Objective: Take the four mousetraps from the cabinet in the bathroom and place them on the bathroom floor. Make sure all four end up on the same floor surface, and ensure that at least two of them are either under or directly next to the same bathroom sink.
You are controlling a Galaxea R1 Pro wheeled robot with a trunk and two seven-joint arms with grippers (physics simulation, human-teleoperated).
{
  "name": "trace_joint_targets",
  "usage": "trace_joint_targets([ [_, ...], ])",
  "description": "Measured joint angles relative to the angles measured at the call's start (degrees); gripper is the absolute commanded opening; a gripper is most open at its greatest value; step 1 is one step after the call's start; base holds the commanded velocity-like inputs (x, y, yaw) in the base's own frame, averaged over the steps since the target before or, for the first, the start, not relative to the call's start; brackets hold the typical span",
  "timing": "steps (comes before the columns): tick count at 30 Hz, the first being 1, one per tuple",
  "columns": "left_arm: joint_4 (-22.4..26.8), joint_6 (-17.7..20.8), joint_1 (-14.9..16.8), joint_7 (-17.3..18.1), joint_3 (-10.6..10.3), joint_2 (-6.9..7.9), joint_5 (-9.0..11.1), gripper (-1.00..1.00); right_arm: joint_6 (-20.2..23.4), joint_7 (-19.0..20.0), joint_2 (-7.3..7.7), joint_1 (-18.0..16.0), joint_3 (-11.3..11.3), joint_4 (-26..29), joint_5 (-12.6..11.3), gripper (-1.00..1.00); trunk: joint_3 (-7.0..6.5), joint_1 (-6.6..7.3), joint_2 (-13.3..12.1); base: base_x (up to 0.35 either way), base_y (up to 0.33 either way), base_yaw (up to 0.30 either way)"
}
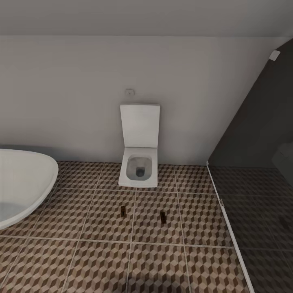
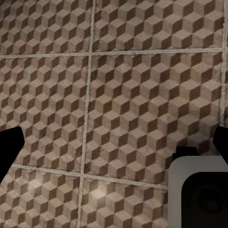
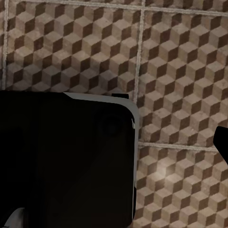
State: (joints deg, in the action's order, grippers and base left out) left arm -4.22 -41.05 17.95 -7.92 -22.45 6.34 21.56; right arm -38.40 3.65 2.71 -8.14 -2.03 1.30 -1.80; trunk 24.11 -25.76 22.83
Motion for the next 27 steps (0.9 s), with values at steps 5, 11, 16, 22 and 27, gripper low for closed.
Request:
trace_joint_targets([
  [5, 0.0, 0.0, 0.0, 0.0, 0.0, 0.01, 0.0, 1.0, 0.0, 0.0, 0.0, 0.0, 0.0, 0.0, 0.0, 1.0, 0.0, 0.0, 0.0, 0.0, 0.0, 0.0],
  [11, 0.0, 0.0, 0.0, 0.0, 0.0, 0.01, 0.0, 1.0, 0.0, 0.0, 0.0, 0.0, 0.0, 0.0, 0.0, 1.0, 0.0, 0.0, 0.0, 0.0, 0.0, 0.0],
  [16, 0.0, 0.0, 0.0, 0.0, 0.0, 0.0, 0.0, 1.0, 0.0, 0.0, 0.0, 0.0, 0.0, 0.0, 0.0, 1.0, 0.0, 0.0, 0.0, 0.0, 0.0, 0.0],
  [22, 0.0, 0.0, 0.0, 0.0, 0.0, 0.01, 0.0, 1.0, 0.0, 0.0, 0.0, 0.0, 0.0, 0.0, 0.0, 1.0, 0.0, 0.0, 0.0, 0.0, 0.0, 0.0],
  [27, 0.0, 0.0, 0.0, 0.0, 0.0, 0.01, 0.0, 1.0, 0.0, 0.0, 0.0, 0.0, 0.0, 0.0, 0.0, 1.0, 0.0, 0.0, 0.0, 0.0, 0.0, 0.0],
])
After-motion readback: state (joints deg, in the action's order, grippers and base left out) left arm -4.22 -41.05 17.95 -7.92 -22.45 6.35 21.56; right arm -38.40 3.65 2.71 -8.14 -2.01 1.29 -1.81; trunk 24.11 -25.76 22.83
